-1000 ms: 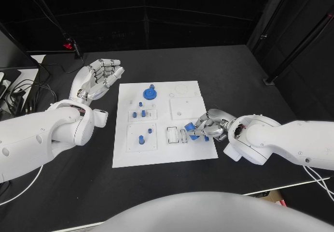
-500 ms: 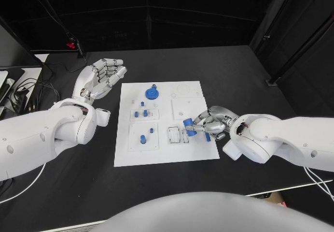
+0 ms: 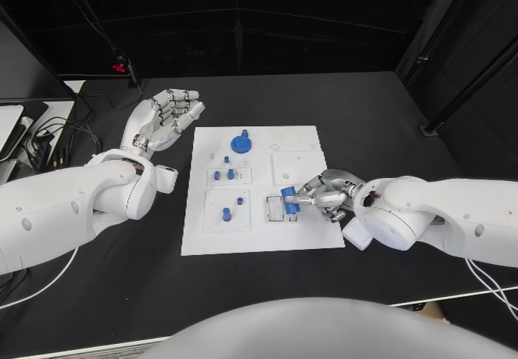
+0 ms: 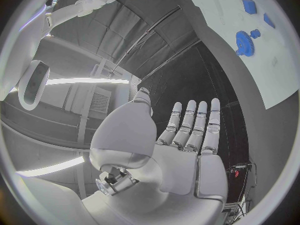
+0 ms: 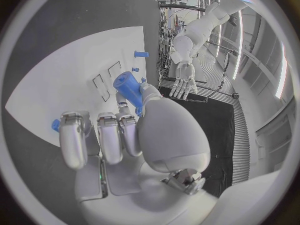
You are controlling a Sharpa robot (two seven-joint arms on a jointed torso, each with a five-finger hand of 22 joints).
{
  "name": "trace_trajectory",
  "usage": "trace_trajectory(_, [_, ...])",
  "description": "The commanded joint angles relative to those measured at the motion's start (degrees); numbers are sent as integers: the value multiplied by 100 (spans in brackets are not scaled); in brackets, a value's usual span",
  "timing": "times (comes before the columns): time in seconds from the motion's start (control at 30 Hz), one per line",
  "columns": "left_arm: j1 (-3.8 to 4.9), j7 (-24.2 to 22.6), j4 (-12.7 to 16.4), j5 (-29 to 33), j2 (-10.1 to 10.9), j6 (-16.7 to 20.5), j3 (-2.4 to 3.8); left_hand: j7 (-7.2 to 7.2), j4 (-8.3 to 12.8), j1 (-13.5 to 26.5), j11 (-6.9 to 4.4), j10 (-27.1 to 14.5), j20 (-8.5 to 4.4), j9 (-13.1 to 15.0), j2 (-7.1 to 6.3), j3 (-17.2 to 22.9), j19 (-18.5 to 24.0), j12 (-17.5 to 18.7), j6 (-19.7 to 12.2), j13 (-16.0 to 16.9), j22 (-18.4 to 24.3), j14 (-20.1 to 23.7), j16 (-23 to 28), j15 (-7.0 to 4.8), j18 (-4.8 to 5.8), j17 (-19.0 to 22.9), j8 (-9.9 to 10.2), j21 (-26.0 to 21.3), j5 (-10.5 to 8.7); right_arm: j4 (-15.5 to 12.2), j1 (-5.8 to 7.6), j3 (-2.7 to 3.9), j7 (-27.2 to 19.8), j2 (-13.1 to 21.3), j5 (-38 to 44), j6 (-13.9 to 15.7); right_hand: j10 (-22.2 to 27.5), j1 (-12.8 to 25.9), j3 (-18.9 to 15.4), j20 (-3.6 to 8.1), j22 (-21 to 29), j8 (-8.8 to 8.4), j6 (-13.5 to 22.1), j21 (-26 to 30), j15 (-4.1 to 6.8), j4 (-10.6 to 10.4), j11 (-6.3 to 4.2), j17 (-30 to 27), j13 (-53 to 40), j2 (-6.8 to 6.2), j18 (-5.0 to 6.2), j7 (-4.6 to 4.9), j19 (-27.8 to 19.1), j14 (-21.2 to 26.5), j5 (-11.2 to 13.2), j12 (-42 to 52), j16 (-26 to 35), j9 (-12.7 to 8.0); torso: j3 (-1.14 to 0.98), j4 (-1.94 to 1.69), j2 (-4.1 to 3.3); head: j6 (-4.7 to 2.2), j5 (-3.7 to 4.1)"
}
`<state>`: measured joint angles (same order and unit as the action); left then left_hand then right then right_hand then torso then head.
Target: Assemble the parts on the task board
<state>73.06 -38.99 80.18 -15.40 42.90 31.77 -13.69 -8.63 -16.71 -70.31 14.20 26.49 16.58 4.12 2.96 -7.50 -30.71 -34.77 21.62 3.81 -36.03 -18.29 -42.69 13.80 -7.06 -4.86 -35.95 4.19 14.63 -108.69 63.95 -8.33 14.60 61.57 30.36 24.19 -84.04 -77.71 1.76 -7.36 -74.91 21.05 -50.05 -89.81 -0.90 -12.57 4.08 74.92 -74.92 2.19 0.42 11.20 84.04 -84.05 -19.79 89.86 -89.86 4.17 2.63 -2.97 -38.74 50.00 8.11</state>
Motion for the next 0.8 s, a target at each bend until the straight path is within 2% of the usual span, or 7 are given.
trace_trajectory(0.03, [7, -506, 6, 4, -7, -41, 6, -795, -2, 16, 2, -31, -2, -9, 59, -29, -6, -35, -38, -7, 5, 23, -36, -7, 60, 5, -24, 33, 29, 34, 10, 3, 203, -75, -9, -313, -596, 55, -9, 10, -1509, -15, -355, -19, -15, -29, 30, 1508, -1508, -15, -42, -309, 596, -595, 26, 14, -14, 10, -1, 6, 1, 0, -31])
trace_trajectory(0.3, [6, -507, 5, 4, -12, -46, 5, -795, -2, 13, 1, -28, -2, -10, 65, -34, -3, -41, -37, -7, 8, 20, -43, -7, 60, 10, -27, 32, 31, 134, 10, 3, 345, -244, 266, -201, -596, 63, -9, 8, -1509, -24, -364, -19, -16, -37, 30, 1508, -1508, -8, -42, -310, 596, -595, 35, 14, -14, 12, 2, -4, 0, 0, -31])
trace_trajectory(0.43, [6, -505, 1, 4, -11, -43, 5, -795, -2, 13, 1, -28, -2, -10, 65, -34, -3, -41, -37, -7, 8, 20, -43, -7, 60, 10, -27, 32, 31, 182, 10, 3, 432, -316, 345, -135, -596, 63, -9, 8, -1509, -25, -367, -19, -16, -39, 30, 1508, -1508, -6, -42, -311, 596, -595, 36, 14, -14, 12, 8, 12, 7, 0, -43])
trace_trajectory(0.57, [6, -505, 1, 4, -16, -49, 5, -795, -2, 13, 1, -28, -2, -10, 65, -34, -3, -41, -37, -7, 8, 20, -43, -7, 60, 10, -27, 32, 31, 213, 10, 3, 577, -376, 491, -56, -596, 65, -9, 8, -1509, -28, -383, -19, -16, -41, 28, 1508, -1508, -4, -42, -315, 596, -595, 38, 14, -14, 16, 1, -4, 1, 0, -28])
trace_trajectory(0.8, [5, -505, 4, 4, -8, -50, 5, -795, -2, 13, 1, -28, -2, -10, 65, -34, -3, -41, -37, -7, 8, 20, -43, -7, 60, 10, -27, 32, 31, 238, 10, 3, 741, -426, 608, -12, -596, 98, -30, 7, -1509, -48, -411, -19, -12, -65, 27, 1508, -1508, -15, -42, -314, 596, -595, 39, 14, -14, 21, 0, 8, 4, 0, -53])
